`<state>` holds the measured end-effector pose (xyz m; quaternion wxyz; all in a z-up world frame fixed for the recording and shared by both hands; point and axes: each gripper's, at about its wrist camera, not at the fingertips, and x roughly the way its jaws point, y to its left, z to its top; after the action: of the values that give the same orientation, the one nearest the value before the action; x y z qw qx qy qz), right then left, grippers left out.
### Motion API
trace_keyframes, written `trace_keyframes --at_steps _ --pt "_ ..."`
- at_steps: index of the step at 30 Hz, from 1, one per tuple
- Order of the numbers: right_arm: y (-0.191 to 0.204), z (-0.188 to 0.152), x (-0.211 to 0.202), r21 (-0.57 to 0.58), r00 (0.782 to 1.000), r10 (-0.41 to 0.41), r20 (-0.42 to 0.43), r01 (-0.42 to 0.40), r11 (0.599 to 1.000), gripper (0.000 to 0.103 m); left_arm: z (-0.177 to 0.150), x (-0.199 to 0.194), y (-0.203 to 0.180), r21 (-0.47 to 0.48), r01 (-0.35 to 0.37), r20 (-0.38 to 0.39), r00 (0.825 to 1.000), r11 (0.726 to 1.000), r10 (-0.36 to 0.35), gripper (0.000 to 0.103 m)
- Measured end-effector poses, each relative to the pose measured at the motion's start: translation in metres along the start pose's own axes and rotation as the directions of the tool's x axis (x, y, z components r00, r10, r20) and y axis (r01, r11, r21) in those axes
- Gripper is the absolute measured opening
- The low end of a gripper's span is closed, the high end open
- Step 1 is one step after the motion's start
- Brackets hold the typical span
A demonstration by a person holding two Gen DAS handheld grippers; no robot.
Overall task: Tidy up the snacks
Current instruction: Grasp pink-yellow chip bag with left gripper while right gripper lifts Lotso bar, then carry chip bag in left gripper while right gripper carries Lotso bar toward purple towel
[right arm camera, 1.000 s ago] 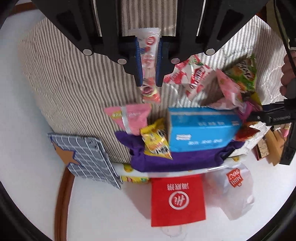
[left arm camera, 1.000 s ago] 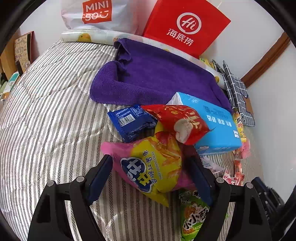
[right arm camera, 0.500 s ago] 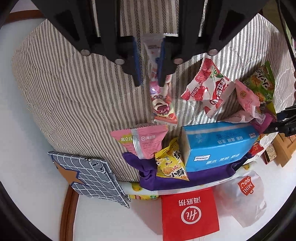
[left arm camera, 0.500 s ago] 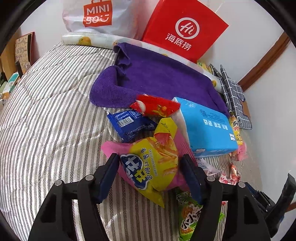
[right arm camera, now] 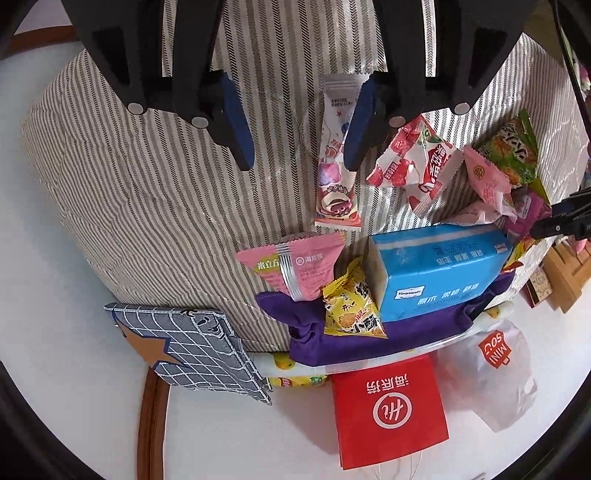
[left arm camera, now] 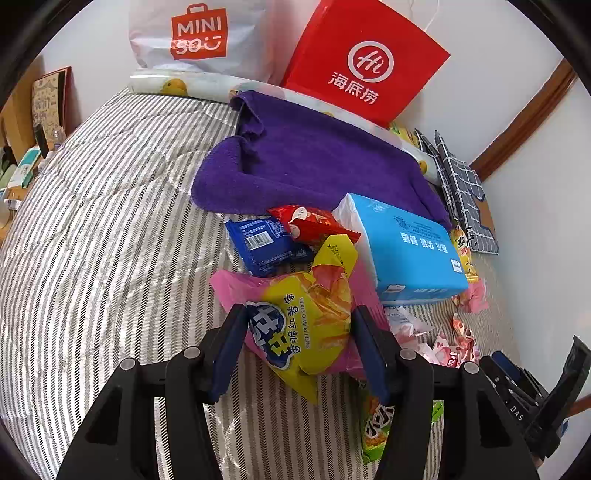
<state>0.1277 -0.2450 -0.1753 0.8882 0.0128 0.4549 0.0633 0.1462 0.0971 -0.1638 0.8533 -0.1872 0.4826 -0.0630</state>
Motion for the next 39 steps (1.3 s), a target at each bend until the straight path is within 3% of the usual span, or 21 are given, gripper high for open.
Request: trace_keyframes --at_steps 12,17,19,22,23,28,30,32,39 --pt "0.005 0.01 0.035 0.04 0.998 0.047 -0.032 -0.045 0.998 0.048 -0.004 -0.014 0.008 0.001 -0.031 0.007 0.999 1.0 0.031 0.051" --pt "0.015 0.007 0.042 -0.006 1.0 -0.008 -0.023 0.007 1.0 0.049 -0.008 -0.016 0.009 0.01 -0.041 0.005 0.999 0.999 0.041 0.05" --pt "0.017 0.007 0.042 -0.022 1.0 -0.019 -0.024 0.018 1.0 0.044 -0.01 -0.016 0.008 0.014 -0.047 0.007 0.999 0.999 0.047 0.05" --pt "0.016 0.006 0.039 -0.028 0.999 -0.01 -0.032 0.01 1.0 0.028 -0.012 -0.014 0.006 0.022 -0.057 0.011 0.998 0.998 0.057 0.053" --pt "0.016 0.006 0.037 -0.028 0.999 -0.007 -0.035 0.006 1.0 0.027 -0.012 -0.012 0.006 0.024 -0.063 0.009 0.998 0.998 0.062 0.059" --pt "0.015 0.002 0.018 -0.047 1.0 -0.016 -0.01 0.015 0.999 0.024 -0.016 0.004 0.004 0.023 -0.078 -0.007 0.997 0.997 0.078 0.068" --pt "0.013 0.001 0.008 -0.044 1.0 -0.016 0.006 0.016 0.999 0.024 -0.017 0.007 0.003 0.015 -0.073 -0.002 0.997 0.997 0.073 0.067" --pt "0.011 0.001 0.0 -0.041 1.0 -0.014 0.02 0.014 0.999 0.024 -0.018 0.006 0.001 0.018 -0.06 0.011 0.998 0.998 0.06 0.058" --pt "0.012 0.006 -0.026 -0.027 0.997 -0.009 0.076 0.011 1.0 0.024 -0.021 -0.013 -0.007 0.053 -0.057 0.037 0.998 0.997 0.055 0.054"
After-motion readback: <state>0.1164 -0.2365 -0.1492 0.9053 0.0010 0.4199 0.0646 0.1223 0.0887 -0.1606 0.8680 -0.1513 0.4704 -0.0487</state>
